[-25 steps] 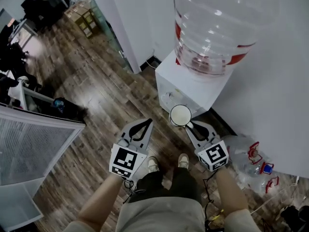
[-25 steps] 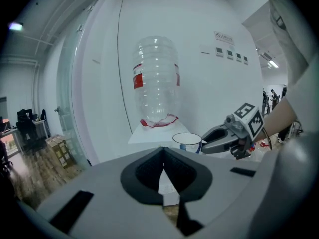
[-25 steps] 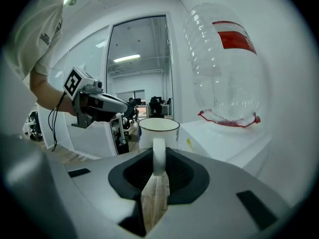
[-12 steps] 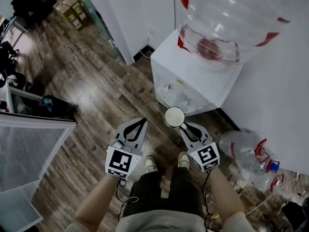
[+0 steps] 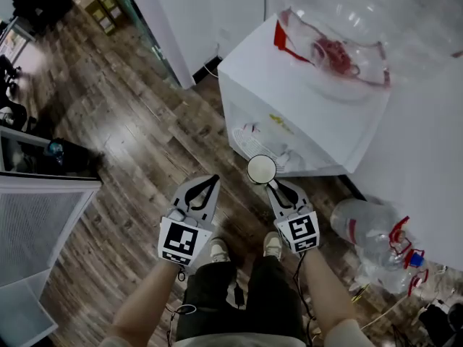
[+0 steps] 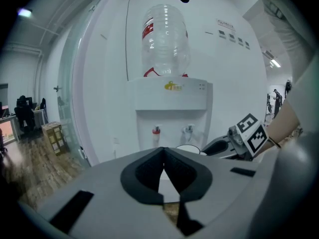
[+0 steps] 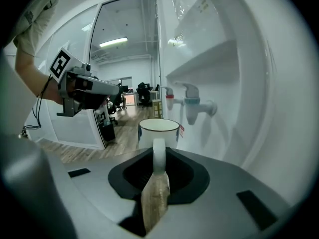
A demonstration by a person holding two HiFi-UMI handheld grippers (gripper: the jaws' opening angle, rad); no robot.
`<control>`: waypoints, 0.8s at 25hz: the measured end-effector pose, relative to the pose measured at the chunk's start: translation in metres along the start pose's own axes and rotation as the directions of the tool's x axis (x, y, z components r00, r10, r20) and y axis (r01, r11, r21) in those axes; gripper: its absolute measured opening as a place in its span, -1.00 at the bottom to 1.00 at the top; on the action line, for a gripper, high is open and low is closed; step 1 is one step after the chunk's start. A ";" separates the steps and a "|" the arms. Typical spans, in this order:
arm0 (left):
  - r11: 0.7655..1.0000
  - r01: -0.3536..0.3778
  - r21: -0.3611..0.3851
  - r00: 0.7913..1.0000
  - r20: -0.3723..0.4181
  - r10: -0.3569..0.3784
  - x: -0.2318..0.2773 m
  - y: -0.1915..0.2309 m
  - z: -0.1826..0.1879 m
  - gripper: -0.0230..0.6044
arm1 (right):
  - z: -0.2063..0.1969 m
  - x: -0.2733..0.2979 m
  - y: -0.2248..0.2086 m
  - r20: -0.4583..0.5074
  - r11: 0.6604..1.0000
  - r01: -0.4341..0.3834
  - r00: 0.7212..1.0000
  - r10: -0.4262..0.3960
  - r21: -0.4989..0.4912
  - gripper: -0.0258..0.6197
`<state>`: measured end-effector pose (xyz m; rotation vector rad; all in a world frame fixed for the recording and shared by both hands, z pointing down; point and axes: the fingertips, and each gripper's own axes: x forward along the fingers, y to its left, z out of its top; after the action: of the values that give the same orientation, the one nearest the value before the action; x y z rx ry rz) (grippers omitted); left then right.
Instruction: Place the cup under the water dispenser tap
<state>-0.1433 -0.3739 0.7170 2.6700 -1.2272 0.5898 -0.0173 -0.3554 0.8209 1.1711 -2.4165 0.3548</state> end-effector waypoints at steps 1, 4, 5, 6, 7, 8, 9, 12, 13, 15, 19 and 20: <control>1.000 -0.001 -0.004 1.000 -0.001 0.001 0.005 0.001 -0.005 -0.91 | -0.007 0.005 -0.004 -0.002 1.000 0.017 1.000 -0.017 0.004 -0.71; 1.000 -0.001 -0.007 1.000 -0.005 0.001 0.020 0.006 -0.016 -0.92 | -0.018 0.014 -0.016 -0.007 0.998 0.065 0.998 -0.065 0.001 -0.70; 1.000 -0.001 -0.007 1.000 -0.005 0.001 0.024 0.008 -0.019 -0.91 | -0.020 0.017 -0.020 -0.006 0.997 0.080 0.997 -0.080 -0.001 -0.71; 1.000 0.000 -0.007 1.000 -0.005 0.000 0.029 0.009 -0.021 -0.92 | -0.023 0.018 -0.023 -0.004 0.996 0.094 0.996 -0.094 -0.002 -0.70; 1.000 0.001 -0.006 1.000 -0.005 -0.001 0.033 0.010 -0.023 -0.92 | -0.025 0.020 -0.027 -0.002 0.994 0.109 0.994 -0.109 -0.003 -0.70; 1.000 0.003 -0.004 1.000 -0.007 -0.003 0.037 0.011 -0.025 -0.92 | -0.027 0.022 -0.029 0.000 0.992 0.124 0.992 -0.124 -0.005 -0.71; 1.000 0.006 -0.002 1.000 -0.009 -0.006 0.040 0.011 -0.027 -0.92 | -0.030 0.023 -0.032 0.000 0.990 0.139 0.990 -0.139 -0.005 -0.71; 1.000 0.014 -0.001 1.000 -0.015 -0.014 0.049 0.012 -0.034 -0.92 | -0.037 0.027 -0.039 0.000 0.983 0.184 0.983 -0.184 0.003 -0.71; 1.000 0.016 -0.004 1.000 -0.016 -0.016 0.051 0.012 -0.035 -0.91 | -0.040 0.028 -0.041 0.000 0.980 0.200 0.980 -0.200 0.010 -0.71; 1.000 0.021 -0.008 1.000 -0.017 -0.021 0.057 0.012 -0.039 -0.92 | -0.046 0.030 -0.046 -0.002 0.973 0.229 0.973 -0.229 0.030 -0.71; 0.999 0.034 -0.015 0.999 -0.023 -0.034 0.065 0.008 -0.048 -0.91 | -0.059 0.035 -0.051 -0.010 0.962 0.269 0.963 -0.269 0.051 -0.71; 0.999 0.037 -0.015 0.999 -0.025 -0.037 0.067 0.007 -0.050 -0.92 | -0.061 0.036 -0.051 -0.010 0.960 0.275 0.961 -0.275 0.052 -0.71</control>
<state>-0.1240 -0.4108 0.7892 2.6590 -1.1681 0.6042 0.0196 -0.3864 0.8943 1.5060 -2.2132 0.3334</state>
